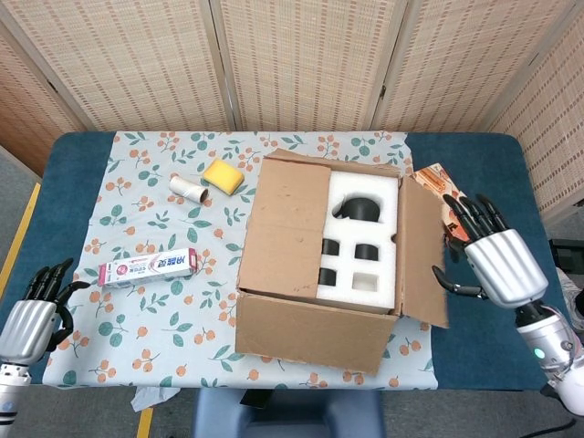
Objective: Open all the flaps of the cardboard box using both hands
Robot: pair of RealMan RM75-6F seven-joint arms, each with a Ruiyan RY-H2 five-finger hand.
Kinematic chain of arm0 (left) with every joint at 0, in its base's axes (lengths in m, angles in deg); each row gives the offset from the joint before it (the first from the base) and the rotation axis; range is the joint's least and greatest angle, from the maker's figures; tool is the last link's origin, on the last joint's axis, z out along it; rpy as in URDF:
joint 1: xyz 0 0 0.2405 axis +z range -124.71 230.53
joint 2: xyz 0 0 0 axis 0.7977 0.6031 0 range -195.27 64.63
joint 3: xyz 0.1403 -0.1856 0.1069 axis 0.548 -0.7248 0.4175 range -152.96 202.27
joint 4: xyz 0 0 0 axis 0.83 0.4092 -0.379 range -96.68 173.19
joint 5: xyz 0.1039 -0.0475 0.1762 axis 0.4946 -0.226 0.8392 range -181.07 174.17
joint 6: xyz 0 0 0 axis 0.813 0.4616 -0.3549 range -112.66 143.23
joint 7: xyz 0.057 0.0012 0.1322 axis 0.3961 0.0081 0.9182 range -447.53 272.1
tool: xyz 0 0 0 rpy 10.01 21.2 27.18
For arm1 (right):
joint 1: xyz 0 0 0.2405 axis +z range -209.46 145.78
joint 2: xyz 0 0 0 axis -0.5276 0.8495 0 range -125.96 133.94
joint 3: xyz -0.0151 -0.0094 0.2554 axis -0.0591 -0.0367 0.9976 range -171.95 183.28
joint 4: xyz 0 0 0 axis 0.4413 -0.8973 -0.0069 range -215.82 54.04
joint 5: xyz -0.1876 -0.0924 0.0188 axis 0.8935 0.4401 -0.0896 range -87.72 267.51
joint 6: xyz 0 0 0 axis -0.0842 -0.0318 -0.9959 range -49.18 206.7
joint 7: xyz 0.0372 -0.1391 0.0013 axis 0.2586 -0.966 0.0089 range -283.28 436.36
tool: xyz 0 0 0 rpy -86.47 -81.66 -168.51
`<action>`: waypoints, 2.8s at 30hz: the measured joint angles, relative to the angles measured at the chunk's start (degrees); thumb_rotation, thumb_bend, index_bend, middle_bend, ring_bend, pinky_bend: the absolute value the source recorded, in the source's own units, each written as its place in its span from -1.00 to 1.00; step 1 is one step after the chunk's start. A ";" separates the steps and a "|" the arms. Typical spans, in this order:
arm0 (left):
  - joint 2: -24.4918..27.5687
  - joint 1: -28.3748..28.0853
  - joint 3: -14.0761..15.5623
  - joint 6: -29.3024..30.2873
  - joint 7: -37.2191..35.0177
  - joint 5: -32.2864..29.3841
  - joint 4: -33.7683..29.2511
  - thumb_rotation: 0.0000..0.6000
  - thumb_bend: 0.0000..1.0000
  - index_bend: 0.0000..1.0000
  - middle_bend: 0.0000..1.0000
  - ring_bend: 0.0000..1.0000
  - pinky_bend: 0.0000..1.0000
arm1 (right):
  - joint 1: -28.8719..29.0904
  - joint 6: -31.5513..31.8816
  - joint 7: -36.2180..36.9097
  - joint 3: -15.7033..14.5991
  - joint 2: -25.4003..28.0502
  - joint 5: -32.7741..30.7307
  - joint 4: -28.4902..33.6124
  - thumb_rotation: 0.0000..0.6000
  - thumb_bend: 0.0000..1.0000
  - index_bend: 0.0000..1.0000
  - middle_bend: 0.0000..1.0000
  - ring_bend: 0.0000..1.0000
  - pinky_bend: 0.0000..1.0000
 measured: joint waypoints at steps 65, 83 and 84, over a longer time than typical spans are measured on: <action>-7.77 -50.44 -17.48 -46.78 20.47 -16.76 -13.29 1.00 1.00 -0.14 -1.00 -1.00 -1.00 | -23.62 17.80 34.25 3.57 -13.73 3.55 -24.52 0.17 -0.07 -0.38 -1.00 -1.00 -1.00; -15.61 -62.21 -16.65 -52.49 21.32 -25.03 -1.03 1.00 1.00 -0.06 -1.00 -1.00 -1.00 | -22.29 12.89 39.81 5.20 -12.85 1.71 -26.72 0.17 -0.07 -0.38 -1.00 -1.00 -1.00; -15.71 -62.47 -16.61 -52.85 21.06 -25.42 -0.96 1.00 1.00 -0.06 -1.00 -1.00 -1.00 | -22.26 12.75 40.02 5.23 -12.82 1.74 -26.79 0.17 -0.07 -0.38 -1.00 -1.00 -1.00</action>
